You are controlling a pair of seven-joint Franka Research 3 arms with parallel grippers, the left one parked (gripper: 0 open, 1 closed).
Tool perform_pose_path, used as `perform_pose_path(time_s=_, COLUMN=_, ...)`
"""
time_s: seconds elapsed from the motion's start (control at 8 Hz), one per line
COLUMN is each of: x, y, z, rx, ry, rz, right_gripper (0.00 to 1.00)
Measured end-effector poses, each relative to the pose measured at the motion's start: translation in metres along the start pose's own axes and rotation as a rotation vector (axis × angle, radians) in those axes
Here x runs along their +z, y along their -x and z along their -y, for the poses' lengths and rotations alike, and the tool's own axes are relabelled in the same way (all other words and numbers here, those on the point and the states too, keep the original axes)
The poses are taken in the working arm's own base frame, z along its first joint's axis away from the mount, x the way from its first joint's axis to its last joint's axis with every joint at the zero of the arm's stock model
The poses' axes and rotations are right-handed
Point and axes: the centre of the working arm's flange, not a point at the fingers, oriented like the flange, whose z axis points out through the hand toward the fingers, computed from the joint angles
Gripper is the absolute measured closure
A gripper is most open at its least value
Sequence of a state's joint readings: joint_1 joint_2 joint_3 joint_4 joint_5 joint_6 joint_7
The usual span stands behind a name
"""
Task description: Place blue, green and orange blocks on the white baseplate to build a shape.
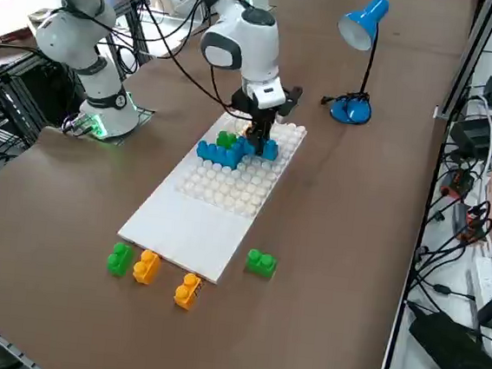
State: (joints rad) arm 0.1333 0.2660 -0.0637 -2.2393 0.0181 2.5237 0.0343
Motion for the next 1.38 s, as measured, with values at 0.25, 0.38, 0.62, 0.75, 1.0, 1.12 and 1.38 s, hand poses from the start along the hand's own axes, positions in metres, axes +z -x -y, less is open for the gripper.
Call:
perform_pose_path(time_s=0.25, x=0.003, y=0.001, z=0.000, rx=0.001, ry=0.001, rz=-0.002, right_gripper=0.63)
perform_pose_path(time_s=0.38, x=0.007, y=0.001, z=-0.001, rx=0.001, ry=0.001, rz=-0.004, right_gripper=0.63)
perform_pose_path(time_s=0.62, x=0.012, y=0.001, z=-0.001, rx=0.002, ry=0.002, rz=-0.007, right_gripper=0.63)
perform_pose_path(time_s=0.75, x=0.012, y=0.001, z=-0.001, rx=0.002, ry=0.002, rz=-0.008, right_gripper=0.63)
perform_pose_path(time_s=1.0, x=0.016, y=0.001, z=-0.001, rx=0.002, ry=0.002, rz=-0.011, right_gripper=0.63)
perform_pose_path(time_s=1.12, x=0.017, y=0.002, z=-0.001, rx=0.003, ry=0.003, rz=-0.013, right_gripper=0.63)
perform_pose_path(time_s=1.38, x=0.019, y=0.002, z=-0.001, rx=0.003, ry=0.003, rz=-0.013, right_gripper=0.63)
